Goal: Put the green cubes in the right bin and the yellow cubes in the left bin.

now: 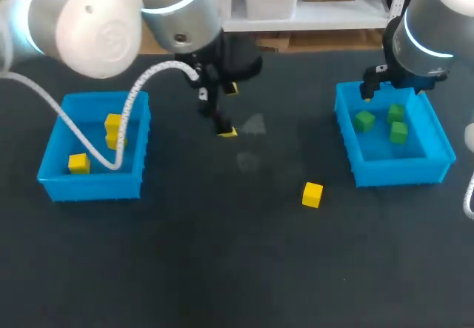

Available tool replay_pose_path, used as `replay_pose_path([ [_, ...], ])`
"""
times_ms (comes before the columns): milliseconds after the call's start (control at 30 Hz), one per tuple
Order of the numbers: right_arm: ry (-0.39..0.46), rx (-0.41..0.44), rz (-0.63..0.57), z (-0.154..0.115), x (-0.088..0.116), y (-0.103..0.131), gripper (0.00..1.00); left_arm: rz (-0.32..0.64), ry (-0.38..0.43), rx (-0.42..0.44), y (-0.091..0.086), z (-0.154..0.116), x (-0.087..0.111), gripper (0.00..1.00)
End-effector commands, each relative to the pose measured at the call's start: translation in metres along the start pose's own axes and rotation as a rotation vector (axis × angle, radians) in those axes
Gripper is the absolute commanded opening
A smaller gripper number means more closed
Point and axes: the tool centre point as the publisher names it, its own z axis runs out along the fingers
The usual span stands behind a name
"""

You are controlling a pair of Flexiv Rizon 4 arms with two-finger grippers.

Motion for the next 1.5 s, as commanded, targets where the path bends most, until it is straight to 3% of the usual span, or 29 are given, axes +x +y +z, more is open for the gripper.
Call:
replay_pose_path([
  [33,-0.001,-0.001,0.0,0.0,0.001,-0.001,1.0,0.035,0.002,0.033,-0.003,0.012,-0.02,1.0],
  [267,-0.001,-0.001,0.0,0.0,0.001,-0.001,1.0,0.103,0.012,0.078,-0.013,0.029,-0.042,1.0],
  [700,-0.001,-0.001,0.0,0.0,0.001,-0.001,1.0,0.172,0.046,0.099,-0.011,0.056,-0.074,1.0],
  [1000,-0.001,-0.001,0.0,0.0,0.001,-0.001,1.0,0.17,0.046,0.132,-0.029,0.06,-0.094,1.0],
  [1300,-0.001,-0.001,0.0,0.0,0.001,-0.001,1.0,0.151,0.062,0.155,-0.041,0.057,-0.093,1.0],
  [1500,-0.001,-0.001,0.0,0.0,0.001,-0.001,1.0,0.029,0.054,0.199,-0.048,0.054,-0.092,1.0],
])
